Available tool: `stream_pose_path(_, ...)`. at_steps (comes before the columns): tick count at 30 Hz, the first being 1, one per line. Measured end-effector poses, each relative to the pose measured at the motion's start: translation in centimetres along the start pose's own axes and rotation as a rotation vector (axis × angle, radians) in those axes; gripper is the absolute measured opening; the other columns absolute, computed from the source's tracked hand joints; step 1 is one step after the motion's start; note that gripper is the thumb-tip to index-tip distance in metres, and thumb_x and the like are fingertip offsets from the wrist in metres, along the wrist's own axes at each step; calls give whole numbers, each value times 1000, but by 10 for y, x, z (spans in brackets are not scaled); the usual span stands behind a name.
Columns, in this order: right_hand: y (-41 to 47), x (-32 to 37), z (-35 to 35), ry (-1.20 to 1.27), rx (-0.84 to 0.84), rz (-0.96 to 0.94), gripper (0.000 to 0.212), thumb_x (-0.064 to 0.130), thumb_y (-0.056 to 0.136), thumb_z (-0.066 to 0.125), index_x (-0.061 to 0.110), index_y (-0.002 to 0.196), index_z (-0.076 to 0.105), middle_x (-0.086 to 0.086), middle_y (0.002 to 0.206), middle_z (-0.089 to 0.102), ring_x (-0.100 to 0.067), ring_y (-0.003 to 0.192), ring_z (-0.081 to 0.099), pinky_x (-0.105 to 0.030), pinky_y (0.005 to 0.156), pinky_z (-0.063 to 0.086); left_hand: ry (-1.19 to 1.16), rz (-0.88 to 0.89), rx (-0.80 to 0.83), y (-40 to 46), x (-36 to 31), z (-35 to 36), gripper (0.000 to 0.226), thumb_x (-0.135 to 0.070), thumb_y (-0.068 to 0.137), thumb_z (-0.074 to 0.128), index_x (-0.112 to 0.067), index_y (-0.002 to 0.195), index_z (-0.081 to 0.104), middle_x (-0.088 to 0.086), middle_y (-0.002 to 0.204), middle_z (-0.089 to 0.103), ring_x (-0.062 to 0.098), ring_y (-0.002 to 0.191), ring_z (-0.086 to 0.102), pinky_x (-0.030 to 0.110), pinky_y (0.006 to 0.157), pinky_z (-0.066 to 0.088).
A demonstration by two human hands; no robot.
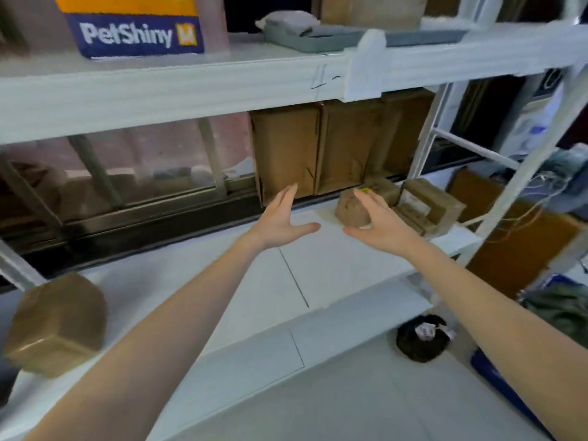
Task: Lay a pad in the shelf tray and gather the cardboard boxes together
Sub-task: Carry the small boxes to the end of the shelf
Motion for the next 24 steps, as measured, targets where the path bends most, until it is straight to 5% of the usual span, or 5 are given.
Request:
stream_pose_path(10, -9, -144, -77, 39, -118, 98, 82, 32, 83, 66, 18, 148, 20, -6, 154, 21, -24, 143, 20, -32, 111, 25, 23, 107, 95, 90, -93, 103, 103, -49, 79, 68, -15, 151, 3, 2, 160, 4, 18, 147, 7, 34, 119, 14)
stream_pose_path(18, 45, -225, -103, 31, -83, 130, 88, 55, 72, 61, 31, 146, 19, -3, 154, 22, -24, 145, 16, -52, 112, 30, -11, 93, 158, 178, -116, 155, 103, -52, 78, 67, -23, 151, 1, -5, 160, -1, 16, 147, 5, 40, 118, 17)
stream_pose_path(24, 110, -272, -133, -37, -34, 145, 78, 37, 83, 63, 25, 146, 19, -3, 152, 27, -25, 141, 22, -39, 109, 28, -54, 42, 181, 257, -124, 183, 104, -57, 76, 66, -29, 150, 0, -10, 159, -4, 17, 147, 5, 43, 118, 18)
Point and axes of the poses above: each hand's wrist, its own y-axis towards the middle knuckle, its own z-axis out of the palm, x = y × z, the point moved 3 cm from there along y, towards the middle knuckle
